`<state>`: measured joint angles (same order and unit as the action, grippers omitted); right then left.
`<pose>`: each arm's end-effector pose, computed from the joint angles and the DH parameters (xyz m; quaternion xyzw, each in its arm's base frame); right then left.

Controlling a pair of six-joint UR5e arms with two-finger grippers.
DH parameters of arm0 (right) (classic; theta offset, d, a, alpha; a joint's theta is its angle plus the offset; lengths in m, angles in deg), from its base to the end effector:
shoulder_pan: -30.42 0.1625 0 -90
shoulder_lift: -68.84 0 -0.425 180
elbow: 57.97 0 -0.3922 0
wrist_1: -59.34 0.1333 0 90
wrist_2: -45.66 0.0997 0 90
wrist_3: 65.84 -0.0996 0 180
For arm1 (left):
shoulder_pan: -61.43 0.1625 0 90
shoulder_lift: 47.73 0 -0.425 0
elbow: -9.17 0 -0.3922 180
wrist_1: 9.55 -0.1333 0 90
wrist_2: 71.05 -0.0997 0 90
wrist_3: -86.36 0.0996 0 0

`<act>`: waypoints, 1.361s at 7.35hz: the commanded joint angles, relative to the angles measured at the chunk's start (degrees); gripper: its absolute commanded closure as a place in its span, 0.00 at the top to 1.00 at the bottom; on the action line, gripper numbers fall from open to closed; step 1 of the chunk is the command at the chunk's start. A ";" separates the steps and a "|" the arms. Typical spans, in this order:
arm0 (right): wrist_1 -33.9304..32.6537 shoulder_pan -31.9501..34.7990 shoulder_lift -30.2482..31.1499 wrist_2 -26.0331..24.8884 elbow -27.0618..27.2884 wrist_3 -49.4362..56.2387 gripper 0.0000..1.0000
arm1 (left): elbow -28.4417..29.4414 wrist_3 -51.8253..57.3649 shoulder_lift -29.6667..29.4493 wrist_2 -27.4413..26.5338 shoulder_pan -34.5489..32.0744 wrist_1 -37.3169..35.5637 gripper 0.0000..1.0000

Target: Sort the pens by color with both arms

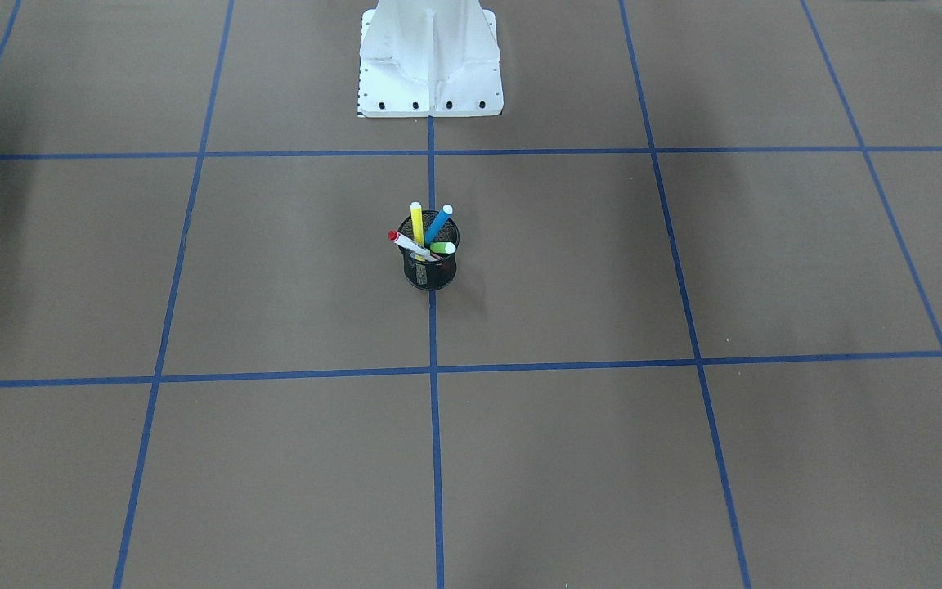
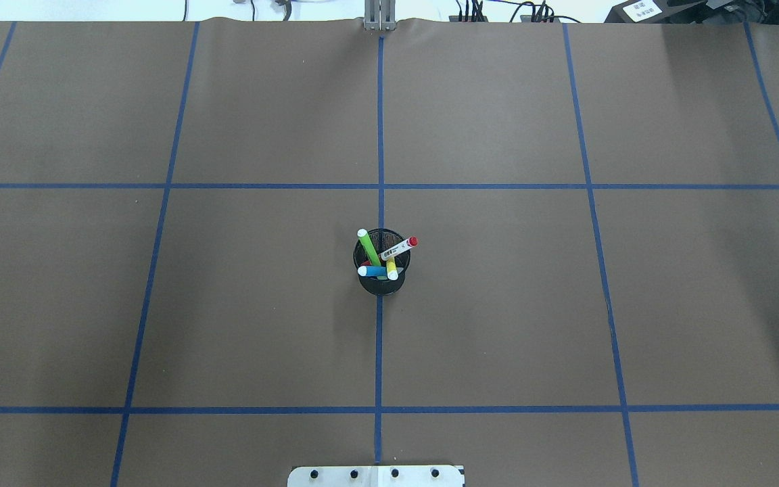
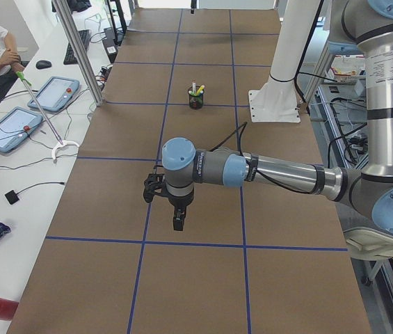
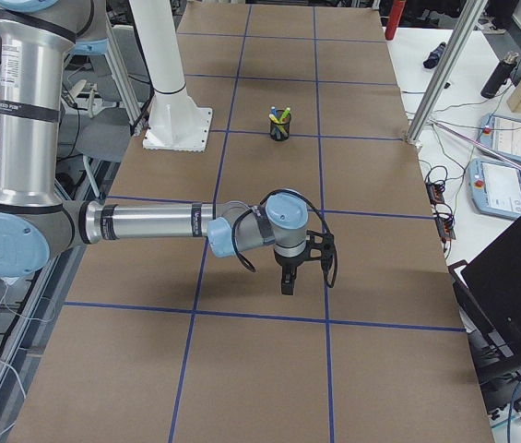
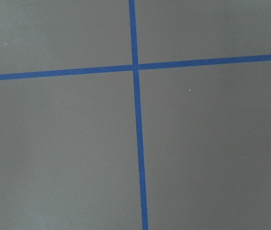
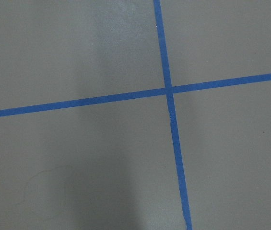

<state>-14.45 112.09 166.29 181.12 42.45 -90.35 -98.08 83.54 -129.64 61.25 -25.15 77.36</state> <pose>-0.0041 -0.4579 0.5968 0.0397 -0.4089 0.0643 0.9095 -0.0402 -0.4375 0.5835 0.0297 0.3625 0.0240 0.9312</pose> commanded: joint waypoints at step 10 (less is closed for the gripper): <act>-24.80 -41.27 -41.79 -25.80 9.35 -31.03 0.98 | 1.95 0.00 -0.97 0.06 0.27 2.83 1.00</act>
<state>-33.46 76.67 130.70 162.00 51.42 -120.11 -96.68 83.54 -130.25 61.31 -24.90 80.08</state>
